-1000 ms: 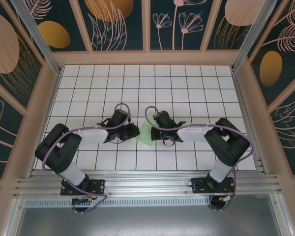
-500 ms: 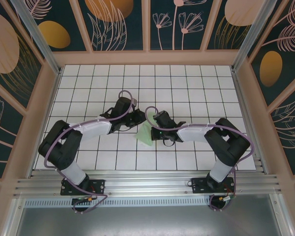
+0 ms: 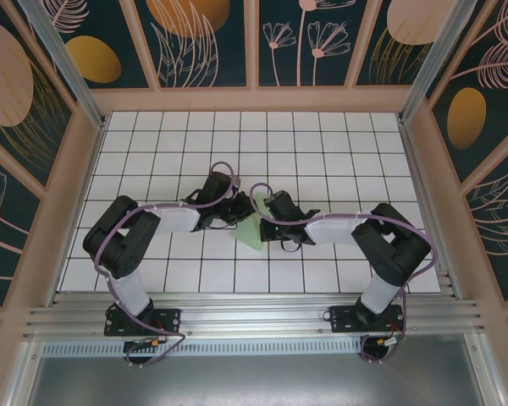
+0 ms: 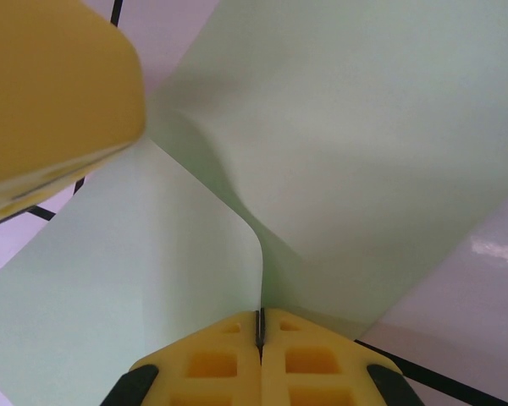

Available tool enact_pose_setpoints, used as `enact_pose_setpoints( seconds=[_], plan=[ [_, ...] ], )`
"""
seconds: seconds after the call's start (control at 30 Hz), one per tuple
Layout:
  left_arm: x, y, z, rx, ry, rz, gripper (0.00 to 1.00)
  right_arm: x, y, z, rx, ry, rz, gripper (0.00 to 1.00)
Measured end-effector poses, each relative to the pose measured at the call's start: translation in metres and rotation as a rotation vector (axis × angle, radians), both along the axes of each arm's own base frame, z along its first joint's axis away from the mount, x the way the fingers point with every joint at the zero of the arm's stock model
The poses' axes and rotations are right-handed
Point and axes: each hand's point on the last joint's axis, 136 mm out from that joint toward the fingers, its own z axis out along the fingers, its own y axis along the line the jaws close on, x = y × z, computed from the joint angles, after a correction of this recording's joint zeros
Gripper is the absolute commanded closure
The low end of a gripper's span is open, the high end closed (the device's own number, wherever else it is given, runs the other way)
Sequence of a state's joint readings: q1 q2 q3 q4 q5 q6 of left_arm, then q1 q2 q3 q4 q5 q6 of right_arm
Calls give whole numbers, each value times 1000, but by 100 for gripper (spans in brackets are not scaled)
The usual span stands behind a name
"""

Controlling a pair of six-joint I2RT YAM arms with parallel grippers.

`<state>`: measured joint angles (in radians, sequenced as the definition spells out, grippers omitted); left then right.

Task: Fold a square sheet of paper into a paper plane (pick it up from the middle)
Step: Fold the second fold of the triangle at the center of the table.

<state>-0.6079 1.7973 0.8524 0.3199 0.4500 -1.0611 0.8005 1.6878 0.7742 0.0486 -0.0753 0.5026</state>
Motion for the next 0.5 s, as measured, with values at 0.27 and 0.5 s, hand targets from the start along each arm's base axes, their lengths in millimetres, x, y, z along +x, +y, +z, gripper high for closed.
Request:
enact_pose_setpoints(
  seconds=[0.27,0.5],
  plan=[
    [-2,2,-21,29,39,0,86,0,0,0,0,0,0,98],
    [-3,5,-29,53,38,-1,86,1,1,-1,2,-1,0,98]
  ],
)
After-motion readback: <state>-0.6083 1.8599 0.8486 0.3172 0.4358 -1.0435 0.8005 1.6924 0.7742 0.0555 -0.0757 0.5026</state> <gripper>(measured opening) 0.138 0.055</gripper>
